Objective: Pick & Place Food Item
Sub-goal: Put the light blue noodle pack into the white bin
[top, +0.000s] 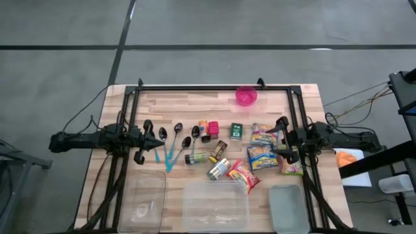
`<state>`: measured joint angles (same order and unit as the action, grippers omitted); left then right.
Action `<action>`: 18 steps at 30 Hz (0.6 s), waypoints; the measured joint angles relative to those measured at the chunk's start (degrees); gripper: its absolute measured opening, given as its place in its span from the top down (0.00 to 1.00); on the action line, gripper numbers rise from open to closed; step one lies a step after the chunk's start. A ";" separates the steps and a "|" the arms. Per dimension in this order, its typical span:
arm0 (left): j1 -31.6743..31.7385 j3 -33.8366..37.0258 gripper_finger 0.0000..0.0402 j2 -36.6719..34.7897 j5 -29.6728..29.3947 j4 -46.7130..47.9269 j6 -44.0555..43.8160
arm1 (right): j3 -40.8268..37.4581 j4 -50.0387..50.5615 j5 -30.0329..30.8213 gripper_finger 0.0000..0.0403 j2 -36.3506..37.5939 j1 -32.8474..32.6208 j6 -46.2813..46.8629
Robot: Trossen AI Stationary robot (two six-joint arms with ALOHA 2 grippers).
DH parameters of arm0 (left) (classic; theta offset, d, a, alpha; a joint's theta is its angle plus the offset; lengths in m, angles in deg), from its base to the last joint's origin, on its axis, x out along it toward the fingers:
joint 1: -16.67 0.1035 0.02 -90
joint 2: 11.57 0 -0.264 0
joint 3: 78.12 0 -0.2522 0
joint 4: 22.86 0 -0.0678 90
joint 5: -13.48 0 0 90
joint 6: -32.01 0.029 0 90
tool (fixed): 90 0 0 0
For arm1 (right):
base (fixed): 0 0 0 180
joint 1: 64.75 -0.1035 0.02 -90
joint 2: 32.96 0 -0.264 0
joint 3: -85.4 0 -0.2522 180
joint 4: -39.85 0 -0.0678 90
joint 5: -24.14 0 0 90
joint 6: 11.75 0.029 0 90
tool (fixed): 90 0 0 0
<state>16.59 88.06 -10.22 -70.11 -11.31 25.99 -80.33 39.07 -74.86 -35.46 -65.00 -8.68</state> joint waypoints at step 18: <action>-0.01 -0.01 1.00 0.00 0.00 -0.01 0.00 | -0.02 5.24 7.37 0.09 -0.35 0.00 37.28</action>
<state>16.58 88.04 -10.22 -70.11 -11.32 25.99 -80.34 44.31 -67.49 -35.81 -65.00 28.59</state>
